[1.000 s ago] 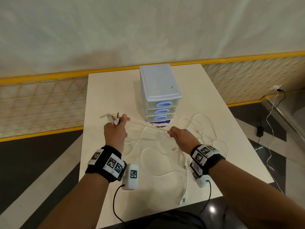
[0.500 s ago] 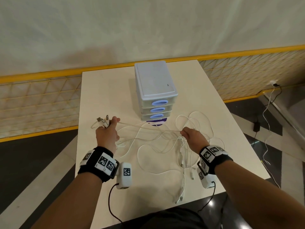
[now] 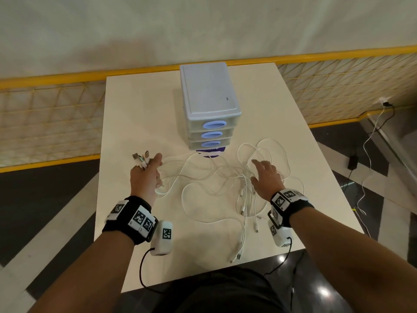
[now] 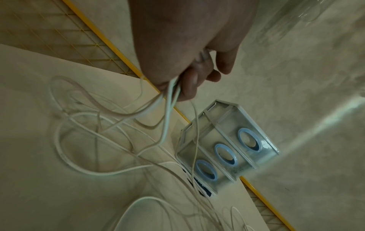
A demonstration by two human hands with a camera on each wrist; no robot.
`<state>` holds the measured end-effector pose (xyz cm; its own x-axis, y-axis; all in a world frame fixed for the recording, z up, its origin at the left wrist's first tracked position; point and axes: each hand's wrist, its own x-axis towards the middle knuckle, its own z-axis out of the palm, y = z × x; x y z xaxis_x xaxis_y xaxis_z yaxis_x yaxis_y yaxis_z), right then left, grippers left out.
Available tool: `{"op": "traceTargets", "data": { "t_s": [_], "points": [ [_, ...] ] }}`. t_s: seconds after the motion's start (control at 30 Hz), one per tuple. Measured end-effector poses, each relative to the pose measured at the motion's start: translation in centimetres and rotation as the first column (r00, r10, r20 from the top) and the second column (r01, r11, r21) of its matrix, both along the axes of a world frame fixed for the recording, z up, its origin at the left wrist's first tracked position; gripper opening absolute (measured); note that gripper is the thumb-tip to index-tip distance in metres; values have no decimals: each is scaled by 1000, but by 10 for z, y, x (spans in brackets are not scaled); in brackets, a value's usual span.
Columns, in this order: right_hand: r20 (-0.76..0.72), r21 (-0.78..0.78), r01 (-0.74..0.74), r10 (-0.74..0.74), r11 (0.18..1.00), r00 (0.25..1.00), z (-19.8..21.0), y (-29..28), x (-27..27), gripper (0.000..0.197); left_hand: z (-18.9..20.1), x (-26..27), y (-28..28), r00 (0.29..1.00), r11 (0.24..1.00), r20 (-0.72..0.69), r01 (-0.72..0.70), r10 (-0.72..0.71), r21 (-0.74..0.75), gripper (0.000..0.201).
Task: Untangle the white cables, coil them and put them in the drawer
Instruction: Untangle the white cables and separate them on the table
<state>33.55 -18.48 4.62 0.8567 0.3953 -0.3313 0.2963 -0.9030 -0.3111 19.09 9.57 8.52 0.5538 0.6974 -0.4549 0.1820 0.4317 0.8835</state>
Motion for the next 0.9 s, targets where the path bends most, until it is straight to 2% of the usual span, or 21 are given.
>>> {"op": "traceTargets", "data": {
  "t_s": [0.07,0.1,0.17,0.23,0.27,0.43,0.6,0.7,0.9],
  "points": [
    [59,54,-82,78,995,995,-1,-1,-5,40,0,-1,-3,1000,1000,13,8,-8,-18,27],
    [35,44,-158,157,986,987,-3,-1,-8,31,-1,-2,-5,1000,1000,15,9,-8,-25,30],
    [-114,-32,-305,299,952,947,-9,-2,-16,22,-3,-2,-8,1000,999,24,16,-15,-33,38],
    [-242,-99,-390,358,915,902,-17,-3,-23,27,-2,-1,-13,999,999,17,30,-30,-33,43],
    [-258,-118,-420,381,900,888,-22,-4,-25,30,-2,-1,-15,999,999,10,37,-37,-30,45],
    [-190,-189,-524,493,831,849,-32,-3,-34,33,4,1,-26,994,994,5,107,-107,25,46],
    [-148,-213,-568,549,795,823,-31,-5,-33,26,4,3,-32,984,980,-29,177,-175,94,49],
    [-141,-190,-559,541,807,829,-29,-9,-32,19,0,2,-32,980,971,-44,199,-195,132,54],
    [-94,-52,-459,453,887,887,-15,-10,-27,17,4,1,-34,972,930,-77,234,-221,284,29]
  ]
}}
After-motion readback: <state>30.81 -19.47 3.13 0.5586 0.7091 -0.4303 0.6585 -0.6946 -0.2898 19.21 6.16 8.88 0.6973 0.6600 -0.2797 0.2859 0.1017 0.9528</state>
